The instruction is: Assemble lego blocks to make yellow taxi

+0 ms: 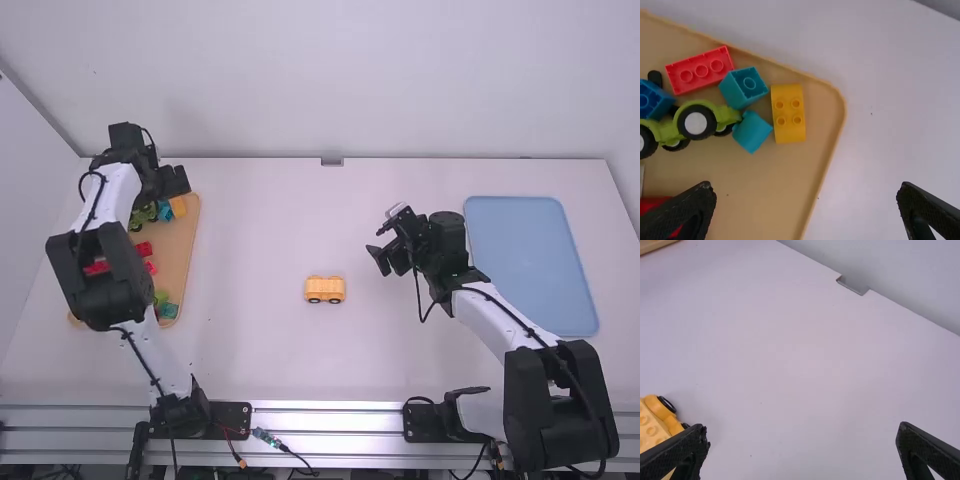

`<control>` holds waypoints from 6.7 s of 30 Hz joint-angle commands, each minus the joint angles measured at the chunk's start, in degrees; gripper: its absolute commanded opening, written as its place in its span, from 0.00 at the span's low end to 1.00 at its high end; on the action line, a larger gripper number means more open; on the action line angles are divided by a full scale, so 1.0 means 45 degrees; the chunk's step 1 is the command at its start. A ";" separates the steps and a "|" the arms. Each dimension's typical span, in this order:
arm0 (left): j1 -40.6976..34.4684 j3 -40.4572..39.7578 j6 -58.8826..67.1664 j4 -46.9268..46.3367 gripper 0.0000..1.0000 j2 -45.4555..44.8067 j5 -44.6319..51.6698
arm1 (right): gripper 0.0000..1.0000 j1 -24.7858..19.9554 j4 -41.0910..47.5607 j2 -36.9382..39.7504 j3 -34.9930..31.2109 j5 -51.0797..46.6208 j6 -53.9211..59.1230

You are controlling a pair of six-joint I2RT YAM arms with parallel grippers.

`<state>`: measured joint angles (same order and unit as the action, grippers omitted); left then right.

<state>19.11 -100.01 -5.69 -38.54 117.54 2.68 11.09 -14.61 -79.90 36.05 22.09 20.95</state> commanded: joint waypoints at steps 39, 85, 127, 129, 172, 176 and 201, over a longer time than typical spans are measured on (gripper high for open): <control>-0.0073 -0.2611 -0.0707 -0.1077 0.83 0.3768 0.0738 | 0.99 0.0029 0.0073 0.0311 0.0345 -0.0257 -0.0364; -0.0078 -0.1771 -0.1105 0.0327 0.64 0.3768 -0.0243 | 0.99 0.0029 0.0126 0.0311 0.0345 -0.0257 -0.0330; -0.0083 -0.0187 -0.1110 0.2653 0.41 0.3768 -0.0180 | 0.99 0.0029 0.0442 0.0311 0.0345 -0.0262 -0.0325; -0.0083 -0.0187 -0.1115 0.2658 0.38 0.3768 -0.0175 | 0.99 0.0029 0.0457 0.0311 0.0345 -0.0262 -0.0325; -0.1059 -0.1023 0.0653 0.0395 0.02 0.0372 0.0112 | 0.99 0.0034 0.0170 0.0311 0.0345 -0.0554 -0.0413; -0.1855 0.1960 0.1474 0.2770 0.02 -0.2042 0.0418 | 0.99 0.0019 0.0515 0.0311 0.0345 -0.0544 -0.0340; -0.5950 0.8245 1.6482 -0.0956 0.02 -0.7447 0.8553 | 0.99 0.0087 -0.5785 -0.4881 -0.2497 0.8111 0.3988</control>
<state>-5.87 -63.22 61.63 -42.26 84.55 38.37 11.11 -37.43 -99.48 26.87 53.63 39.42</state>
